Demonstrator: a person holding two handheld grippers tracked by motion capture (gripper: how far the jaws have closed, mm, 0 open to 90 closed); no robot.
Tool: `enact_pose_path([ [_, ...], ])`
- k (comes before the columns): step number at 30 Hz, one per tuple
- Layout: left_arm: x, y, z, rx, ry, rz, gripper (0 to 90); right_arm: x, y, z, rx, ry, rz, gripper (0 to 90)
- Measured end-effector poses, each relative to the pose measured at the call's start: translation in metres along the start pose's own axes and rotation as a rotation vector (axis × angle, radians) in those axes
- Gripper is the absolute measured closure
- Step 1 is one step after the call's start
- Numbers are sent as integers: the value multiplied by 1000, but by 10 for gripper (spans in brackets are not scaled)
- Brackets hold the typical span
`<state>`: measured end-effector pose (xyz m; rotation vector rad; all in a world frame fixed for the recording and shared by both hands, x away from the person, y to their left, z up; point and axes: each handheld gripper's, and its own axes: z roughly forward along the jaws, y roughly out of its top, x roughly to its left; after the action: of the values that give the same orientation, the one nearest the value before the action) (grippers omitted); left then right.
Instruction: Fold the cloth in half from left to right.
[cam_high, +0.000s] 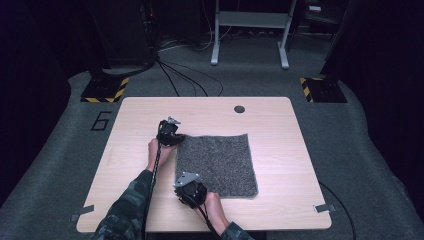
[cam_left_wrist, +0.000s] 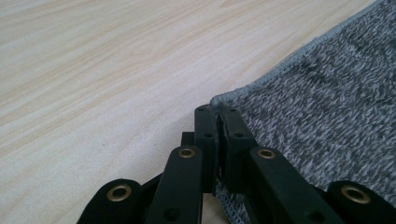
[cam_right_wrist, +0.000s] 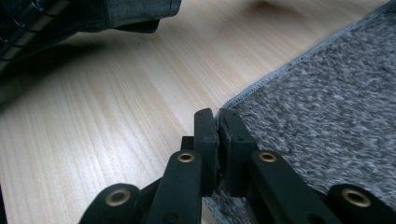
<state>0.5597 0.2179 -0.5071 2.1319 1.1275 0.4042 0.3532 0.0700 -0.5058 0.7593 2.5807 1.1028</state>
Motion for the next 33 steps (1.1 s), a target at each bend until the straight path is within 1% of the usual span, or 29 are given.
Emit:
enact_pose_path([
  [1, 0, 0, -1, -2, 0, 5, 866, 0, 0, 0, 0, 0, 0, 868],
  [2, 0, 1, -2, -5, 0, 8, 866, 0, 1, -3, -16, 0, 3, 871],
  [4, 0, 1, -3, -11, 3, 7, 866, 0, 1, -5, -13, 1, 12, 872],
  [5, 1, 2, -5, -3, 2, 22, 866, -2, 2, -9, -38, 4, 23, 874],
  [6, 1, 2, -5, -3, 2, 22, 866, -2, 2, -9, -38, 4, 23, 874],
  [7, 1, 3, -7, -6, 4, 22, 866, -5, 3, -13, -66, 11, 28, 875],
  [8, 1, 3, -7, -6, 4, 22, 867, -5, 3, -13, -66, 11, 28, 875],
  [9, 1, 5, -9, -18, 7, 14, 867, -7, 4, -19, -83, 9, 40, 877],
  [10, 1, 5, -9, -18, 7, 14, 867, -7, 4, -19, -83, 9, 40, 877],
  [11, 2, 7, -11, -17, 7, 18, 867, -9, 6, -23, -110, 12, 50, 877],
  [12, 2, 10, -14, -22, 10, 23, 867, -10, 7, -24, -113, 11, 53, 877],
  [15, 2, 13, -17, -35, 16, 19, 867, -11, 11, -30, -128, 12, 47, 877],
  [16, 2, 15, -19, -35, 18, 23, 867, -11, 11, -30, -128, 12, 47, 877],
  [17, 2, 19, -22, -41, 28, 35, 867, -11, 14, -34, -146, 8, 40, 877],
  [18, 2, 19, -22, -41, 28, 35, 867, -11, 14, -34, -146, 8, 40, 877],
  [19, 2, 21, -24, -35, 32, 42, 867, -10, 15, -38, -159, -2, 42, 877],
  [20, 1, 24, -26, -41, 41, 43, 867, -10, 16, -39, -155, 2, 39, 877],
  [21, 2, 25, -27, -36, 46, 52, 867, -10, 17, -40, -164, -1, 35, 877],
  [23, 2, 28, -30, -43, 51, 42, 867, -11, 19, -43, -170, 0, 31, 877],
  [24, 3, 30, -32, -41, 55, 52, 867, -11, 20, -44, -178, -9, 34, 877],
  [25, 3, 32, -34, -46, 60, 48, 867, -11, 21, -46, -170, -6, 27, 877],
  [26, 4, 34, -37, -36, 64, 63, 867, -10, 23, -47, -186, -12, 26, 877],
  [27, 3, 35, -38, -38, 84, 73, 867, -10, 25, -48, -192, -11, 26, 877],
  [28, 3, 35, -38, -38, 84, 73, 867, -10, 25, -48, -192, -11, 26, 877],
  [29, 3, 38, -42, -29, 95, 89, 867, -9, 29, -51, -205, -12, 16, 877],
  [30, 3, 39, -44, -25, 94, 90, 867, -9, 30, -52, -206, -10, 13, 877],
  [31, 4, 40, -46, -35, 101, 87, 867, -9, 31, -53, -214, -12, 12, 877],
  [32, 4, 40, -46, -35, 101, 87, 867, -9, 31, -53, -214, -12, 12, 877],
  [33, 5, 43, -50, -34, 103, 87, 867, -8, 33, -53, -221, -10, 9, 877],
])
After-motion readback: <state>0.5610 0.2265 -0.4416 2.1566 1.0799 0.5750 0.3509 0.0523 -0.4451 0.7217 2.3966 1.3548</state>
